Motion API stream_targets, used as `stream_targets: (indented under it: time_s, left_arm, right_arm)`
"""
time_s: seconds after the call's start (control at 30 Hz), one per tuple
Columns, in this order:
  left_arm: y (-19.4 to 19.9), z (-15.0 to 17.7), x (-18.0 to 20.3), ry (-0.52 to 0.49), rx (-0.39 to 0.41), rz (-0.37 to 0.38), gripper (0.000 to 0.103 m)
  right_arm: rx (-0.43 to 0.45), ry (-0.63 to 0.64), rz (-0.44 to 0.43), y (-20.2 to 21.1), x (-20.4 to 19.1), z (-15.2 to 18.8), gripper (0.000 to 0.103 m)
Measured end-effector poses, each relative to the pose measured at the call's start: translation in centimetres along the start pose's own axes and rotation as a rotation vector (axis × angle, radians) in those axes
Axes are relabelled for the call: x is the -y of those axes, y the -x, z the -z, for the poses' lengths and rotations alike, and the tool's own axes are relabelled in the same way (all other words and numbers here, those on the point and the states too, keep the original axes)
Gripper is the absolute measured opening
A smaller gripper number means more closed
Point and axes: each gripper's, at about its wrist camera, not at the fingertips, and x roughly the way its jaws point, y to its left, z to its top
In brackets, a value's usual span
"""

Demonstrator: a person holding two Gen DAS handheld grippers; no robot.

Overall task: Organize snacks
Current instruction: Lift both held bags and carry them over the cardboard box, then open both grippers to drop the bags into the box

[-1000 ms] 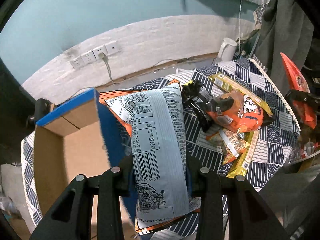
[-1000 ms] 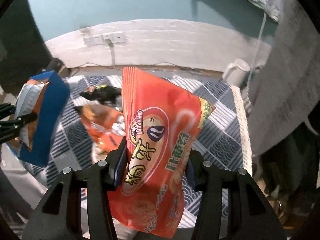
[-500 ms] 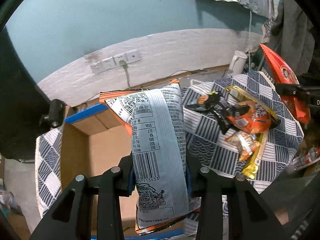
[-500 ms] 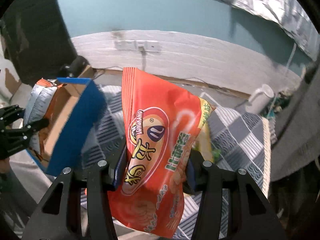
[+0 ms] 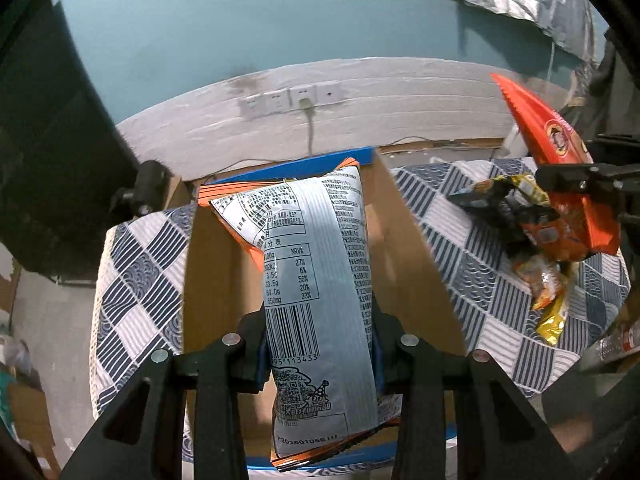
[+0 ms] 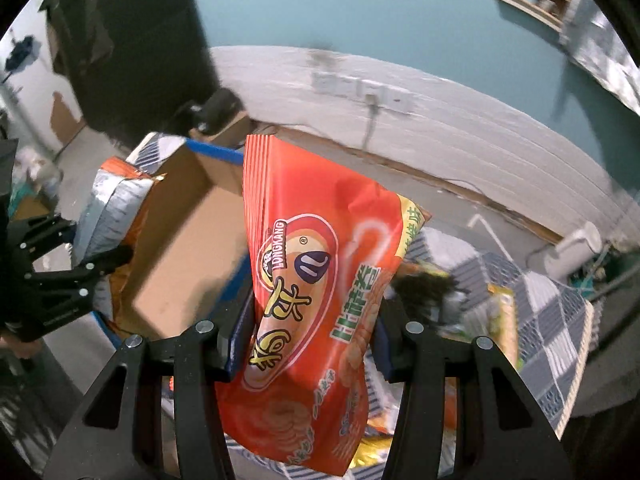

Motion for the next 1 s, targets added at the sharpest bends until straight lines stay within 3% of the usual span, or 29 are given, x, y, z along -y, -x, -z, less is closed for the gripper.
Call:
stream_targets:
  time_s: [0.3, 0.7, 0.83, 0.93, 1.0]
  left_arm:
    - [-1.2, 1.4, -3.7, 0.036, -0.032, -0.042, 0.038]
    - [-2.4, 3.0, -6.5, 0.096, -0.081, -0.048, 0.039]
    - [-2.9, 3.4, -6.6, 0.095, -0.105, -0.069, 0.041]
    - [-2.9, 3.3, -6.4, 0.086, -0.109, -0.085, 0.052]
    - [-2.4, 3.0, -6.1, 0.081, -0.086, -0.089, 0.067]
  right_arm:
    - [-0.064, 0.097, -0.066, -4.5, -5.9, -1.7, 0.049]
    - [-0.112, 0.144, -0.099, -7.3, -9.5, -2.8, 0.050]
    - [-0.112, 0.140, -0.113, -7.5, -10.2, -3.1, 0.061]
    - [-0.108, 0.131, -0.108, -7.3, -10.1, -3.3, 0.071]
    - [-0.095, 0.129, -0.100, -7.0, -10.1, -3.4, 0.072]
